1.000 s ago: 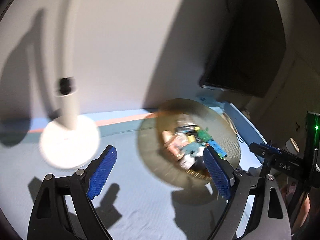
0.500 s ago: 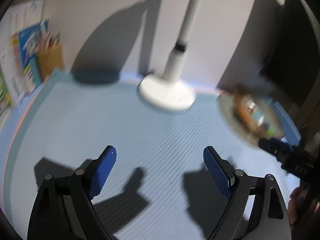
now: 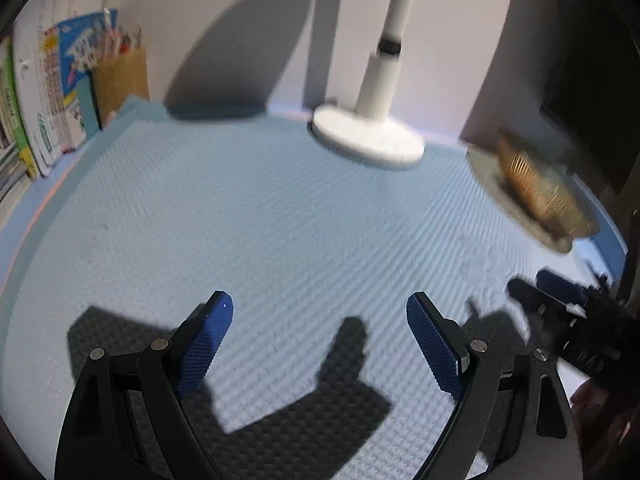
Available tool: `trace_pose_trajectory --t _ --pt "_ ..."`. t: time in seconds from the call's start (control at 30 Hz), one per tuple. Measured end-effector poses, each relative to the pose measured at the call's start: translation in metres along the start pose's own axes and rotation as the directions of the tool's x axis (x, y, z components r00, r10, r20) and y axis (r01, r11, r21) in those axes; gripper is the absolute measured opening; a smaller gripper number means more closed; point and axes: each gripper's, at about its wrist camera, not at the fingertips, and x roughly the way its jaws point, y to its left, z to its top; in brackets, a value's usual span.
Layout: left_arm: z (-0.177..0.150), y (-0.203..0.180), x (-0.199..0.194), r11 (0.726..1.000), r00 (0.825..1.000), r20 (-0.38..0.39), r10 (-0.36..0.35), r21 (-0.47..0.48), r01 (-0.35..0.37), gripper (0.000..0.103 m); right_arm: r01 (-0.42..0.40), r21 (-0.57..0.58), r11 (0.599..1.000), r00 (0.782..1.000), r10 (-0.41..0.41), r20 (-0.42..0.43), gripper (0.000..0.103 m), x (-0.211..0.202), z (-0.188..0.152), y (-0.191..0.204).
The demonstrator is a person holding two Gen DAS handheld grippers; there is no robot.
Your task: Organize rigid objects
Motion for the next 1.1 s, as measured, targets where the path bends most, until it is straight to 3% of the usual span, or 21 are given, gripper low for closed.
trace_pose_trajectory --t 0.07,0.4,0.53,1.1 --pt "-0.001 0.004 -0.003 1.000 1.000 0.024 0.013 -0.024 -0.013 0.088 0.027 -0.031 0.999 1.000 -0.026 0.012 0.077 -0.001 -0.001 0.006" --pt "-0.003 0.004 0.001 0.999 1.000 0.004 0.024 -0.024 -0.024 0.088 0.047 -0.049 0.998 0.999 -0.046 0.022 0.078 -0.001 -0.001 0.011" --pt "-0.003 0.005 0.001 0.999 0.999 0.000 0.032 -0.029 -0.032 0.088 0.044 -0.051 0.998 0.999 -0.043 0.016 0.084 0.000 -0.001 0.010" --pt "-0.004 0.008 0.004 0.998 0.999 -0.019 0.047 -0.031 -0.047 0.089 0.038 -0.049 0.998 0.999 -0.037 0.014 0.090 -0.001 -0.002 0.009"
